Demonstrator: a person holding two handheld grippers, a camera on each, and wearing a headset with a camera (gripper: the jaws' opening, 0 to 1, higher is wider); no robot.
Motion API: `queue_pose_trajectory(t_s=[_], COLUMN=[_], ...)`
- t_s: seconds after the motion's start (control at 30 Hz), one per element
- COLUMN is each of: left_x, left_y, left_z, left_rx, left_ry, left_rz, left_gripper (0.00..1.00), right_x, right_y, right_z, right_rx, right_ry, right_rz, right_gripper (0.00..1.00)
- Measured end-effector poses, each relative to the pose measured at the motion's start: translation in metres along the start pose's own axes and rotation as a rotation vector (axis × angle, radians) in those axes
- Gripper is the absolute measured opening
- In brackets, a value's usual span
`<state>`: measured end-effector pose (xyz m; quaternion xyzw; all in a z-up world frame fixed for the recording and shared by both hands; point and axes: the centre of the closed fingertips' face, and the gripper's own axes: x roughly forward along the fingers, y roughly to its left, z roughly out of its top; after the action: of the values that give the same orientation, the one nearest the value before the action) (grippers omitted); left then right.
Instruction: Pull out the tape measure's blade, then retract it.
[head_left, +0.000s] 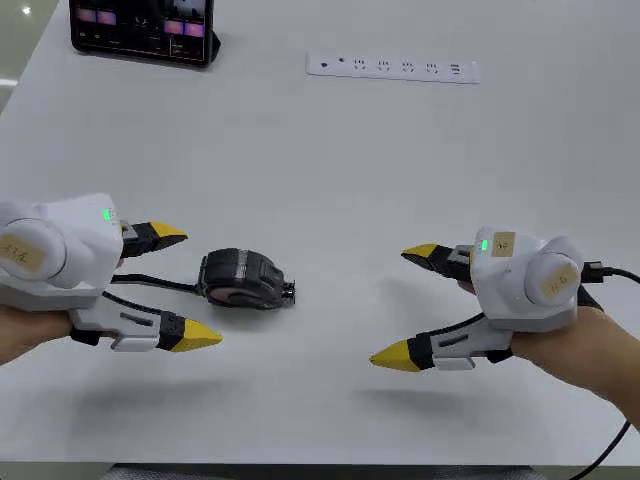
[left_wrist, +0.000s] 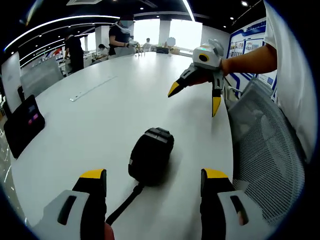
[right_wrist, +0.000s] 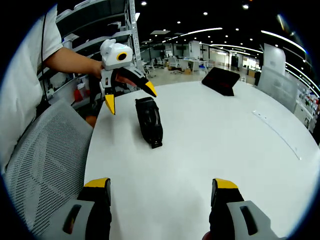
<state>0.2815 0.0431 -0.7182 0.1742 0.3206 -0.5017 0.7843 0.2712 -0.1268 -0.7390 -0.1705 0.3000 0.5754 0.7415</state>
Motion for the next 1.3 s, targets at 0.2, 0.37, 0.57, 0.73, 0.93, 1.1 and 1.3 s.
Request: queue_pose_trajectory(t_s=[0.2,0.37,0.57,0.73,0.93,1.1,1.3], left_x=[0.006,0.012,0.019,0.025,0.031,0.035,0.038], left_y=[0.003,0.006,0.007,0.007,0.011,0.011,0.011], left_z=[0.0,-0.001,-0.006,-0.011,-0.014,-0.014,-0.015], left_rx=[0.024,0.038,0.054,0.081,0.106,0.123,0.141], left_ry=[0.026,0.058,0.106,0.144,0.168,0.181,0.187], left_rz=[-0.017,-0.032,-0.048,-0.06,-0.067,-0.074,-0.075], left_gripper=[0.69,0.65,0.59,0.52,0.44,0.4,0.36], right_x=[0.008,0.013,0.019,0.024,0.028,0.031,0.037], right_y=[0.0,-0.001,-0.003,-0.003,-0.003,-0.003,-0.003], right_z=[0.004,0.007,0.01,0.013,0.016,0.017,0.019], right_rx=[-0.01,-0.024,-0.034,-0.04,-0.04,-0.039,-0.039], right_ry=[0.002,0.006,0.008,0.004,-0.003,-0.005,-0.011], right_rz=[0.019,0.033,0.049,0.058,0.068,0.074,0.082], right_gripper=[0.81,0.8,0.79,0.79,0.79,0.79,0.79])
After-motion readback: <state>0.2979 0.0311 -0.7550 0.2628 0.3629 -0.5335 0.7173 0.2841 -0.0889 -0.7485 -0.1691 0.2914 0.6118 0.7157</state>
